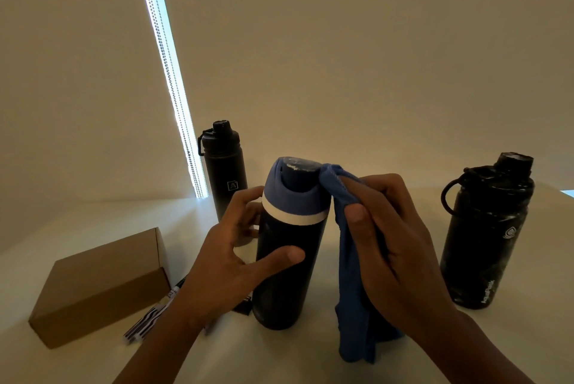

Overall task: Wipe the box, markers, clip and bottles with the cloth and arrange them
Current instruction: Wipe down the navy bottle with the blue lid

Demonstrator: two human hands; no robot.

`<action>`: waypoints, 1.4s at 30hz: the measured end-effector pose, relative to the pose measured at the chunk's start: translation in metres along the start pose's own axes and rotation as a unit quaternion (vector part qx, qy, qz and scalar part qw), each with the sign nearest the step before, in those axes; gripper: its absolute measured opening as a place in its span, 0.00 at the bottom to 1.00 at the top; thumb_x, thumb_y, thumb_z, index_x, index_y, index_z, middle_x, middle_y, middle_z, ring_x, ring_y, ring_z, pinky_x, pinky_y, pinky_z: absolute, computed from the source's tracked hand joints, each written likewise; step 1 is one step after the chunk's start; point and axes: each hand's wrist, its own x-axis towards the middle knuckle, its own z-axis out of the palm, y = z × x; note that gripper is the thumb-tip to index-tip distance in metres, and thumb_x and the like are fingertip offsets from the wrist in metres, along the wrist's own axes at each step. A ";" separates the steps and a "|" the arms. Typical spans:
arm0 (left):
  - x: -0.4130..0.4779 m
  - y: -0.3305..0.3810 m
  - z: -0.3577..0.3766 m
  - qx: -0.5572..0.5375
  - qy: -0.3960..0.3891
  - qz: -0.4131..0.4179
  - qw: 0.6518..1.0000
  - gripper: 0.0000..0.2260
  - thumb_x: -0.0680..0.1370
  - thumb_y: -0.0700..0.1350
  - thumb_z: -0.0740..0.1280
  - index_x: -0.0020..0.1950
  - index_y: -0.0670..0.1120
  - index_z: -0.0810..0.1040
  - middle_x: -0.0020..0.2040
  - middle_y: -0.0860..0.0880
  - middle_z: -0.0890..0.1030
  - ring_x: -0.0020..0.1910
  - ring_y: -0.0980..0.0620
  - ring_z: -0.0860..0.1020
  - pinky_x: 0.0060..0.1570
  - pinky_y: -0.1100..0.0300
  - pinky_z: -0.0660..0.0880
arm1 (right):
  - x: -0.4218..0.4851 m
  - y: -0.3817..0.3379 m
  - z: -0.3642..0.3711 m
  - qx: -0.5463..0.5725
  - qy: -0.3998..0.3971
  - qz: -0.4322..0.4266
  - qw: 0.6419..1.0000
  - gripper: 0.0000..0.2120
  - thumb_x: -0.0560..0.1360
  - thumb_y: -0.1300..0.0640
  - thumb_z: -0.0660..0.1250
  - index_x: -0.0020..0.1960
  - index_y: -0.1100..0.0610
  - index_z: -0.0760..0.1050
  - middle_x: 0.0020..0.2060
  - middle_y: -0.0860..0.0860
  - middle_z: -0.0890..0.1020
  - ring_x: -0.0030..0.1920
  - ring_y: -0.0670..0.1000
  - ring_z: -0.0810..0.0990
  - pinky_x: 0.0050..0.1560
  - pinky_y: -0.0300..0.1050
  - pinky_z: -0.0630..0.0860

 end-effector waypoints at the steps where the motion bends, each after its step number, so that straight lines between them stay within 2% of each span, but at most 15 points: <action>1: 0.001 -0.001 0.001 -0.001 -0.004 -0.003 1.000 0.38 0.62 0.77 0.72 0.68 0.75 0.62 0.65 0.72 0.76 0.65 0.68 0.76 0.62 0.60 0.76 | 0.000 0.000 0.000 -0.010 -0.004 -0.011 1.000 0.20 0.86 0.45 0.53 0.69 0.55 0.74 0.58 0.44 0.72 0.54 0.42 0.77 0.50 0.31 0.73; 5: 0.000 -0.002 0.006 -0.015 -0.074 0.009 0.997 0.33 0.75 0.74 0.63 0.77 0.70 0.56 0.71 0.70 0.72 0.71 0.65 0.73 0.62 0.64 0.78 | 0.001 0.001 -0.001 -0.019 -0.003 -0.020 1.000 0.16 0.86 0.48 0.55 0.70 0.51 0.71 0.58 0.44 0.72 0.52 0.44 0.78 0.48 0.34 0.74; 7: -0.002 0.000 0.005 -0.063 -0.094 -0.015 0.994 0.29 0.79 0.68 0.62 0.79 0.67 0.57 0.73 0.68 0.72 0.73 0.65 0.71 0.64 0.68 0.75 | 0.002 0.002 -0.003 -0.022 0.003 -0.017 1.000 0.17 0.86 0.47 0.54 0.70 0.52 0.72 0.57 0.44 0.72 0.52 0.44 0.77 0.48 0.33 0.73; 8: -0.003 0.000 0.004 -0.080 -0.097 -0.025 0.992 0.28 0.80 0.66 0.63 0.79 0.68 0.59 0.74 0.66 0.72 0.74 0.64 0.71 0.66 0.66 0.74 | 0.003 0.003 -0.004 -0.021 0.007 -0.014 1.000 0.18 0.86 0.47 0.53 0.69 0.53 0.72 0.57 0.44 0.72 0.52 0.44 0.77 0.49 0.33 0.73; 11: -0.001 -0.004 -0.001 -0.059 -0.085 -0.023 0.994 0.30 0.77 0.64 0.66 0.78 0.68 0.60 0.75 0.62 0.73 0.74 0.59 0.72 0.70 0.53 0.74 | 0.003 0.003 -0.005 -0.009 0.014 -0.006 1.000 0.18 0.86 0.47 0.53 0.67 0.55 0.74 0.56 0.45 0.73 0.52 0.45 0.78 0.49 0.34 0.73; 14: 0.001 -0.002 -0.001 -0.033 -0.052 -0.016 0.998 0.31 0.74 0.63 0.72 0.74 0.70 0.62 0.69 0.64 0.77 0.68 0.59 0.78 0.60 0.65 0.78 | 0.002 0.001 -0.005 0.009 0.008 -0.001 1.000 0.19 0.86 0.47 0.54 0.67 0.57 0.75 0.56 0.48 0.74 0.51 0.49 0.79 0.48 0.36 0.74; 16: 0.002 -0.004 -0.001 -0.031 -0.039 -0.018 0.999 0.34 0.71 0.61 0.76 0.72 0.70 0.64 0.67 0.63 0.78 0.66 0.58 0.79 0.57 0.67 0.78 | 0.002 0.001 -0.005 0.014 0.003 0.002 1.000 0.20 0.86 0.47 0.53 0.67 0.57 0.75 0.55 0.48 0.75 0.51 0.48 0.79 0.48 0.36 0.74; 18: 0.001 -0.007 -0.001 -0.037 -0.051 -0.026 0.998 0.36 0.68 0.63 0.79 0.71 0.72 0.65 0.68 0.63 0.78 0.66 0.58 0.78 0.55 0.66 0.80 | 0.002 0.002 -0.005 0.020 0.007 0.011 1.000 0.20 0.86 0.44 0.53 0.65 0.56 0.75 0.55 0.46 0.75 0.51 0.47 0.79 0.49 0.35 0.74; 21: 0.000 -0.007 -0.003 -0.038 -0.079 -0.042 0.995 0.35 0.67 0.72 0.75 0.71 0.76 0.64 0.70 0.66 0.76 0.69 0.60 0.77 0.57 0.62 0.80 | 0.003 0.005 -0.005 0.025 0.018 0.022 0.999 0.21 0.86 0.42 0.52 0.64 0.54 0.75 0.53 0.45 0.75 0.51 0.46 0.79 0.49 0.34 0.74; 24: -0.001 -0.004 -0.005 -0.034 -0.051 -0.034 0.998 0.29 0.72 0.65 0.76 0.70 0.75 0.68 0.67 0.68 0.79 0.66 0.62 0.79 0.53 0.68 0.80 | 0.002 0.003 -0.005 0.024 0.017 0.019 0.999 0.20 0.86 0.43 0.53 0.64 0.55 0.75 0.53 0.45 0.74 0.50 0.46 0.79 0.48 0.33 0.74; 28: -0.002 -0.003 0.001 -0.010 -0.009 -0.010 1.000 0.33 0.70 0.55 0.79 0.72 0.70 0.70 0.65 0.65 0.81 0.64 0.60 0.81 0.53 0.67 0.81 | 0.002 0.002 -0.005 0.021 0.006 0.018 1.000 0.22 0.86 0.45 0.53 0.64 0.59 0.77 0.53 0.47 0.75 0.49 0.47 0.79 0.47 0.33 0.74; 31: -0.001 -0.003 0.005 0.001 0.013 0.007 1.000 0.36 0.68 0.56 0.80 0.71 0.71 0.68 0.65 0.67 0.79 0.64 0.64 0.79 0.55 0.71 0.78 | -0.001 0.003 -0.006 0.012 -0.004 -0.002 1.000 0.17 0.85 0.49 0.56 0.67 0.56 0.76 0.54 0.48 0.75 0.50 0.49 0.79 0.46 0.39 0.76; 36: 0.003 -0.010 0.003 0.033 0.055 0.016 0.998 0.39 0.64 0.59 0.81 0.69 0.75 0.65 0.65 0.68 0.77 0.63 0.69 0.77 0.54 0.67 0.81 | -0.005 0.005 -0.001 -0.007 -0.027 -0.016 0.999 0.16 0.85 0.50 0.57 0.71 0.50 0.73 0.56 0.46 0.74 0.50 0.48 0.79 0.45 0.42 0.77; 39: 0.004 -0.014 0.007 0.036 0.061 0.027 0.997 0.39 0.64 0.60 0.80 0.71 0.69 0.66 0.66 0.68 0.76 0.66 0.67 0.76 0.58 0.74 0.75 | -0.006 0.004 0.001 -0.019 -0.039 -0.029 0.999 0.17 0.85 0.48 0.57 0.72 0.50 0.72 0.56 0.46 0.74 0.49 0.46 0.79 0.45 0.37 0.76; 42: 0.005 -0.020 0.008 0.038 0.067 0.039 0.996 0.39 0.64 0.55 0.82 0.72 0.60 0.68 0.66 0.65 0.76 0.67 0.62 0.76 0.62 0.73 0.74 | -0.007 0.007 0.000 -0.053 -0.044 -0.045 0.997 0.19 0.86 0.47 0.56 0.73 0.51 0.72 0.57 0.48 0.74 0.48 0.47 0.78 0.45 0.40 0.77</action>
